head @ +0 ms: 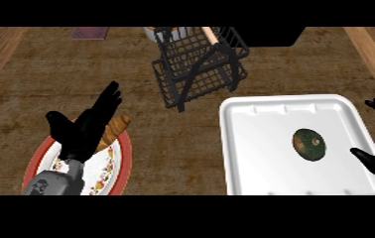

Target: Pick the squash from the tray and place it in the tiered basket

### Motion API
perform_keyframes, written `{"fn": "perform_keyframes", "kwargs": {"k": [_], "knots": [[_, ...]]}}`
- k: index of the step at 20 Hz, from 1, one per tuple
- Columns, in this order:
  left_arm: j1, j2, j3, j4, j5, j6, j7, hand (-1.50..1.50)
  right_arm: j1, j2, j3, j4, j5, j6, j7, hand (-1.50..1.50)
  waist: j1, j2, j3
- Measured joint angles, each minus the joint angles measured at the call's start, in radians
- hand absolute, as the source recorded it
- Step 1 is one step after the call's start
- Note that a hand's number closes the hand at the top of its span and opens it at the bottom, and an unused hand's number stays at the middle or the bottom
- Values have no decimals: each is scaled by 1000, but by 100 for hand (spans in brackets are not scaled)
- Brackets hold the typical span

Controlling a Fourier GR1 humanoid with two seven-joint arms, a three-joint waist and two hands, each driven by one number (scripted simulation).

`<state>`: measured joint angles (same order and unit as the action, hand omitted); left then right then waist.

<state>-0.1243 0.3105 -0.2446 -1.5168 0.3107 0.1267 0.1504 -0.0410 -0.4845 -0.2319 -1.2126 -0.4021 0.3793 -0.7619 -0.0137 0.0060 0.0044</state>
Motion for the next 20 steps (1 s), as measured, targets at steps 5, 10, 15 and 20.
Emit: {"fn": "perform_keyframes", "kwargs": {"k": [5, 10, 15, 20], "knots": [[-27, -17, 3, 12, 3, 2, 28, 0, 99, -97, 17, -28, 165, -30, -108, -150, -2, -5, -2], [-25, -15, 16, 17, 2, -6, 29, 0, 223, -183, -13, -132, 305, -142, -126, -150, -8, -9, -5], [-27, -17, 21, 9, -1, -3, 42, 0, 359, -231, -54, -303, 438, -285, -32, -150, -20, -12, -7], [-24, -26, 26, 16, -6, -14, 35, 0, 504, -209, -38, -582, 539, -350, 175, -150, -15, -11, -8]]}}
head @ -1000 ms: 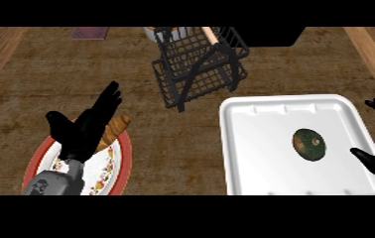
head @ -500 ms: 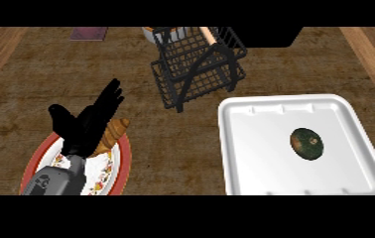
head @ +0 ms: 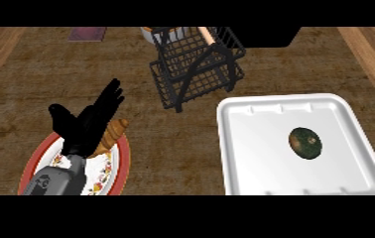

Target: Pick the squash from the tray and place it in the tiered basket

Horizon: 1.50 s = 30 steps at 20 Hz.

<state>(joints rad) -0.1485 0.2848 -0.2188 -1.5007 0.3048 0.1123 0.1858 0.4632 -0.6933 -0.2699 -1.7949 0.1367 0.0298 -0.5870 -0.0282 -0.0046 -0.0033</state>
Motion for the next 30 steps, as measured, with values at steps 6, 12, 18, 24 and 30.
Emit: {"fn": "perform_keyframes", "kwargs": {"k": [6, 12, 18, 24, 30], "knots": [[-23, -10, 7, -11, -14, -7, 30, 0, 83, 94, 104, -255, 156, -34, 249, -150, 15, 3, 1], [-16, -25, 15, 4, -31, -26, 13, 0, 73, 172, 224, -328, 395, -65, 450, -150, 25, 4, 2], [-38, -46, 41, 38, -50, -49, 9, 0, 36, 233, 282, -278, 521, -34, 514, -150, 24, 5, 3], [-48, -84, 49, 39, -86, -46, 23, 0, -13, 290, 295, -176, 610, -37, 507, -150, 25, 4, 3], [-35, -102, 68, 27, -107, -69, 38, 0, -31, 330, 242, -117, 635, -57, 466, -150, 24, 4, 4]]}}
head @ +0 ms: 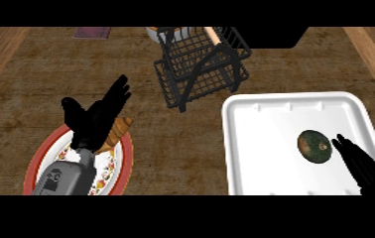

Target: Pick the squash from the tray and place it in the tiered basket

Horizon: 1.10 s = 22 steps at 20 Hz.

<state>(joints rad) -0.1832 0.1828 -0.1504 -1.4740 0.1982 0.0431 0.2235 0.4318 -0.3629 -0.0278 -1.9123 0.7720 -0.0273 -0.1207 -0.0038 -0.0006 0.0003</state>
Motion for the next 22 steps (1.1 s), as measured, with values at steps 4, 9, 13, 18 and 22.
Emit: {"fn": "perform_keyframes", "kwargs": {"k": [4, 9, 13, 18, 22], "knots": [[0, 2, 31, 23, 4, -40, -21, 0, -48, 25, -36, 88, 8, -27, -44, -150, 0, 0, -1], [-15, -20, 51, 27, -21, -42, -8, 0, -92, 56, -67, 155, 22, -39, -81, -150, 0, -1, -3], [16, -20, 63, 0, -27, -65, -10, 0, -118, 74, -84, 205, 21, -48, -125, -150, 0, -4, -9], [24, -38, 68, -23, -39, -70, 6, 0, -163, 72, -115, 229, 6, -3, -125, -150, 0, -3, -8], [-5, -41, 81, -17, -42, -76, 32, 0, -249, 79, -124, 326, 23, -5, -127, -150, 0, -4, -13]]}}
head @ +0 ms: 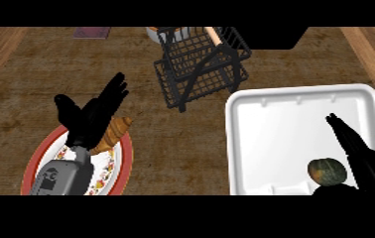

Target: Pick the squash from the tray and place it in the tiered basket

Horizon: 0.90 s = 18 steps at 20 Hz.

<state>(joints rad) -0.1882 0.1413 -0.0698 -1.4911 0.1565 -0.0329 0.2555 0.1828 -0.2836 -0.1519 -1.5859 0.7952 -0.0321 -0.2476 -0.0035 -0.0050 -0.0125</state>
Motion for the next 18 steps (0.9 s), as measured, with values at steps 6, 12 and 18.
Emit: {"fn": "perform_keyframes", "kwargs": {"k": [6, 12, 18], "knots": [[4, -19, -4, 21, -25, 1, -18, 0, -65, -4, -33, 109, -7, -13, -43, -150, 0, -2, -4], [28, -14, 6, 8, -27, -23, -31, 0, -146, 8, -30, 221, 26, -50, -58, -150, 3, -1, -3], [22, -28, 9, 13, -36, -17, -28, 0, -174, -6, -14, 271, 21, -31, -143, 150, 1, -4, -9]]}}
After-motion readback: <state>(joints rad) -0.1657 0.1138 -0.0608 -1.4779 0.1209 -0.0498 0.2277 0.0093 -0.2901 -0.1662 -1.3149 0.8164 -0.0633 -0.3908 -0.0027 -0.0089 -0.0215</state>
